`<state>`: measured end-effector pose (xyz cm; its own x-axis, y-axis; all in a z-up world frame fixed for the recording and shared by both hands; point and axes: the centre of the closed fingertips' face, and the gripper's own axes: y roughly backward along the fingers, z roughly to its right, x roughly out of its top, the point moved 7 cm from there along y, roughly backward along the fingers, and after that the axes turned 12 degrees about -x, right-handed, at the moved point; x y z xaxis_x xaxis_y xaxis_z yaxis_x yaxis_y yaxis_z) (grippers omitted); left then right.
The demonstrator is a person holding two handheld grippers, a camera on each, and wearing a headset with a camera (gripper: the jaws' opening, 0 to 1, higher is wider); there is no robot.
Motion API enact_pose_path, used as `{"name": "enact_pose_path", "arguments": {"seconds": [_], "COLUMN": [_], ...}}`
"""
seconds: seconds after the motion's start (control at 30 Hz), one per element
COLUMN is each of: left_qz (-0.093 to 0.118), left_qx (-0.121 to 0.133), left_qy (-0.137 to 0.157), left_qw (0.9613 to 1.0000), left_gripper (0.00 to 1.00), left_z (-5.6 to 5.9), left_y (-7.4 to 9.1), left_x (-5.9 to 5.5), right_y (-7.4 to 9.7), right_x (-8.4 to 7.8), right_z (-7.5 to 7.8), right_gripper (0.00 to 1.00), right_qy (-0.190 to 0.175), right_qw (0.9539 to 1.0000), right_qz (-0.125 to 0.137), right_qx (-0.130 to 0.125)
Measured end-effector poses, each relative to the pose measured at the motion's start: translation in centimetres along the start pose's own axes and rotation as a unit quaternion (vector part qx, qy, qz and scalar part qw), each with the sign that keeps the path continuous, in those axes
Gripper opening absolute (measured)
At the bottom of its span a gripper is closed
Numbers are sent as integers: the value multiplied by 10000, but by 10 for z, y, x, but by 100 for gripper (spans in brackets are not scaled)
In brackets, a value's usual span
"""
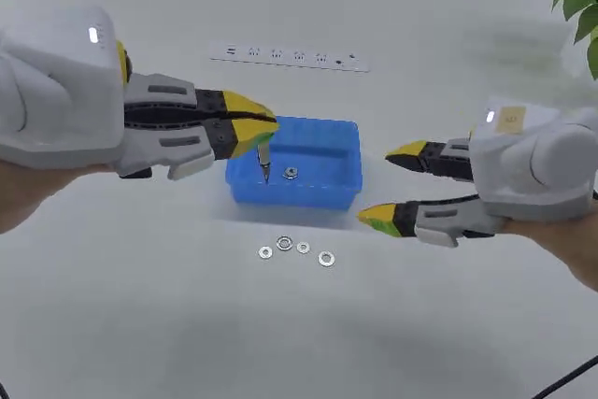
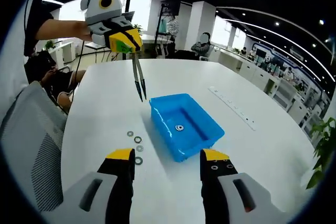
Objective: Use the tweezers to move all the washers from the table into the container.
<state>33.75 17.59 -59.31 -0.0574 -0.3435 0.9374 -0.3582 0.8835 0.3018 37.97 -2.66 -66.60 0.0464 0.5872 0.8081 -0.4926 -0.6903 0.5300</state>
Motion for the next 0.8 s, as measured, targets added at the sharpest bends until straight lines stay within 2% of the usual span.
{"name": "enact_pose_path", "arguments": {"seconds": [0.13, 0.33, 0.4, 0.47, 0.63, 0.7, 0.8], "left_qz": [-56, -110, -57, -24, -59, -56, 65], "left_qx": [35, 21, 37, 65, 60, 46, 50], "left_qy": [20, 225, 346, 464, 507, 554, 657], "left_qw": [10000, 9997, 9994, 9989, 9987, 9984, 9978], "left_gripper": [5, 5, 5, 5, 5, 5, 5], "left_z": [8, 20, 23, 24, 25, 25, 26], "left_y": [1, -1, -3, -4, -8, -9, -10], "left_x": [-6, -21, -26, -32, -40, -43, -48], "right_y": [10, 16, 17, 18, 16, 15, 14], "right_x": [-10, -20, -23, -25, -33, -35, -39], "right_z": [-9, -16, -19, -22, -27, -30, -34], "right_gripper": [56, 67, 70, 72, 80, 84, 86], "right_qy": [-123, -299, -319, -316, -449, -451, -420], "right_qw": [9999, 9996, 9995, 9994, 9989, 9988, 9987], "right_qz": [-38, -8, -28, -46, -70, -93, -125], "right_qx": [25, 8, 51, 108, 98, 189, 241]}}
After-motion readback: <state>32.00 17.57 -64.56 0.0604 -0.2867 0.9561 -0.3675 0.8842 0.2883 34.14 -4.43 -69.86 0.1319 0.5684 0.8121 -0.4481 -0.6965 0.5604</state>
